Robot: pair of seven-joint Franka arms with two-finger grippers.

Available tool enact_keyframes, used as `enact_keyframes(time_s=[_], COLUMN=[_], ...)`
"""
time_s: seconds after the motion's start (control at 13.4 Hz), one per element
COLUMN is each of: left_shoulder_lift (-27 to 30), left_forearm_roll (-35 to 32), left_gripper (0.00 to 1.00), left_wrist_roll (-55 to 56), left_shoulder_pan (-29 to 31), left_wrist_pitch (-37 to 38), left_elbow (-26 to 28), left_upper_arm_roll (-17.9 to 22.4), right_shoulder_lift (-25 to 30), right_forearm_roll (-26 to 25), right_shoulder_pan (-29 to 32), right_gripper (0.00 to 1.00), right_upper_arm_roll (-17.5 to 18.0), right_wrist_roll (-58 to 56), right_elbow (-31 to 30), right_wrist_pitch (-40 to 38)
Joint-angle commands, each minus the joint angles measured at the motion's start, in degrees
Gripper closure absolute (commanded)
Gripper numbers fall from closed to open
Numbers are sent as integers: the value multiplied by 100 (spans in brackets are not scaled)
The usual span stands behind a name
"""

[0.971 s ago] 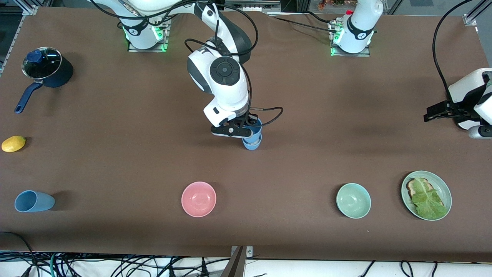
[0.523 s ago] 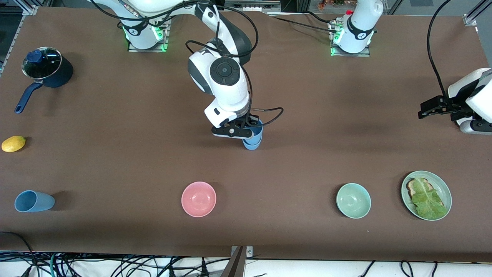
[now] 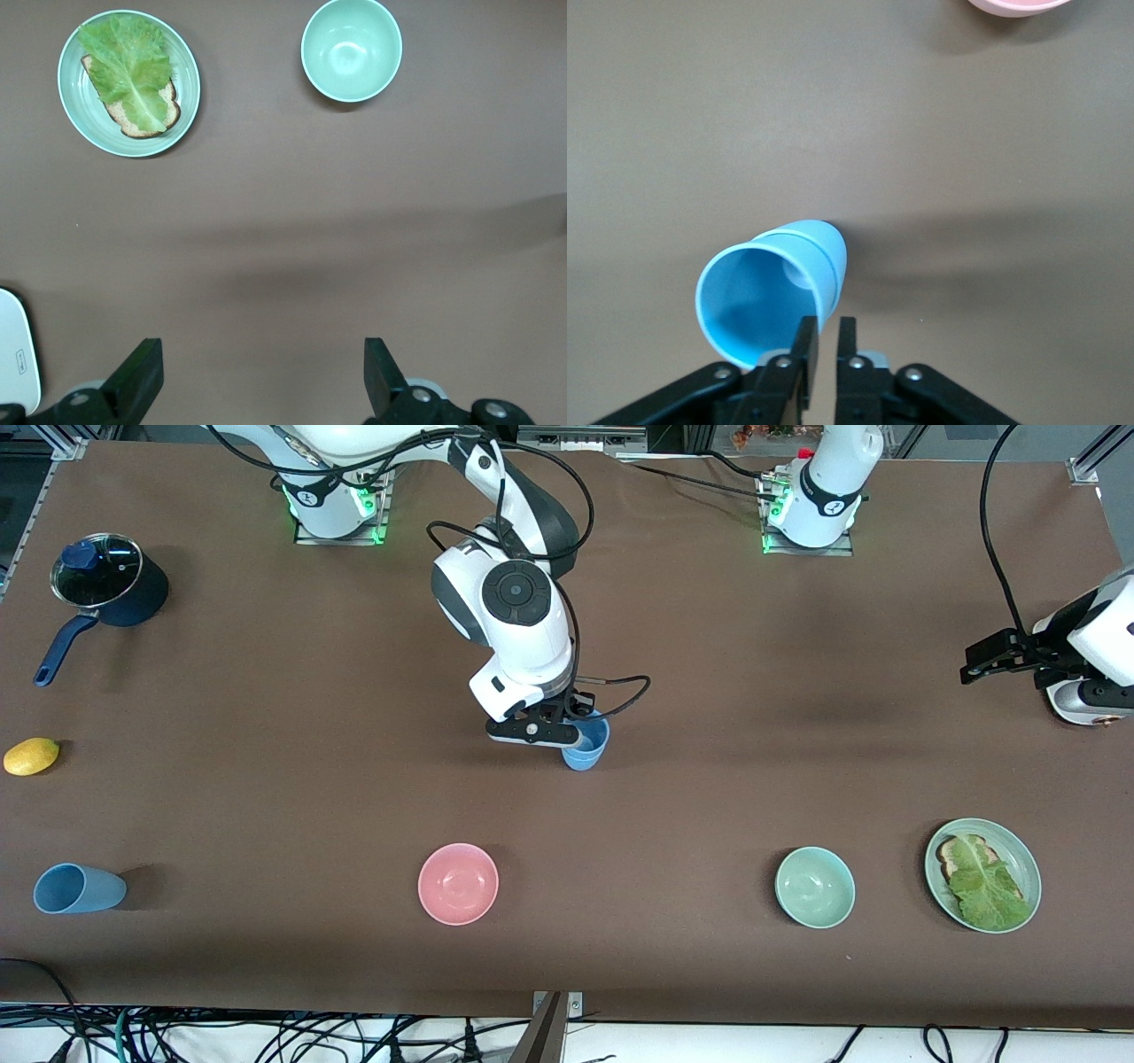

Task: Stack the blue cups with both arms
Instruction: 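Open the right gripper and release the stacked cup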

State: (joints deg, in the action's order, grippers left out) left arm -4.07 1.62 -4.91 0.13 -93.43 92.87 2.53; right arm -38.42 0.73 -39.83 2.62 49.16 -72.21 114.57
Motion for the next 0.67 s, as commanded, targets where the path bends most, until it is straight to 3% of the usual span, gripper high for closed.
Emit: enact_keyframes(time_s=[0.0, 0.22, 0.37, 0.6], left_shoulder_lift=[599, 837, 925, 890], left_forearm_roll=[75, 67, 67, 67], left_gripper=[0, 0, 0, 0], left_wrist_roll=[17, 183, 271, 272], left_shoulder_pan=[-127, -232, -251, -251], left_wrist_pitch=[-526, -580, -615, -606], left_elbow=[871, 1145, 1242, 1208], left_upper_arm_roll=[90, 90, 90, 90], right_shoulder_lift=[176, 579, 1053, 2036], right_forearm_roll=[-56, -3, 23, 120], right_shoulder_pan=[54, 308, 624, 1344], right_gripper=[0, 0, 0, 0], right_upper_arm_roll=[10, 19, 28, 28], right_wrist_roll=[-30, -82, -614, -1688], right_elbow=[-47, -82, -240, -940], right_wrist_pitch=[13, -127, -635, -1015])
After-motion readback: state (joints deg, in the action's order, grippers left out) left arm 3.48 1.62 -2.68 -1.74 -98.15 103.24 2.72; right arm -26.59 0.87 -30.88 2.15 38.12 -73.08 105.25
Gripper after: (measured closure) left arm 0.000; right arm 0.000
